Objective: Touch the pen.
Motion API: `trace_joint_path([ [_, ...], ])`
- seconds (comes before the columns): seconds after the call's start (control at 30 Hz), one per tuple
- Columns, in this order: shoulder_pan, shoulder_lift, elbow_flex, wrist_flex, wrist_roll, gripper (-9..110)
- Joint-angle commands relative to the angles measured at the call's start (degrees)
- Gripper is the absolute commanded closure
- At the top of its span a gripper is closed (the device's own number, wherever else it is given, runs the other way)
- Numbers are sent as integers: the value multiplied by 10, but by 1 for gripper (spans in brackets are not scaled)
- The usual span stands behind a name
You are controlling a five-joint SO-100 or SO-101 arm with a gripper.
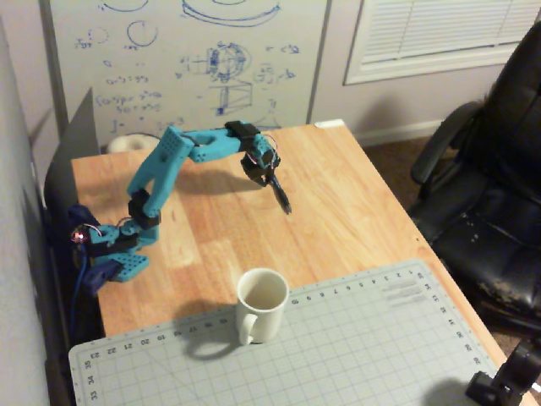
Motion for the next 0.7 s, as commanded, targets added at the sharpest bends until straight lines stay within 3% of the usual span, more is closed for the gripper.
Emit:
trace_joint_path([
  [0.0,-9,1324,1074,149,2,101],
  [0.67,-8,1324,1074,149,-2,101],
])
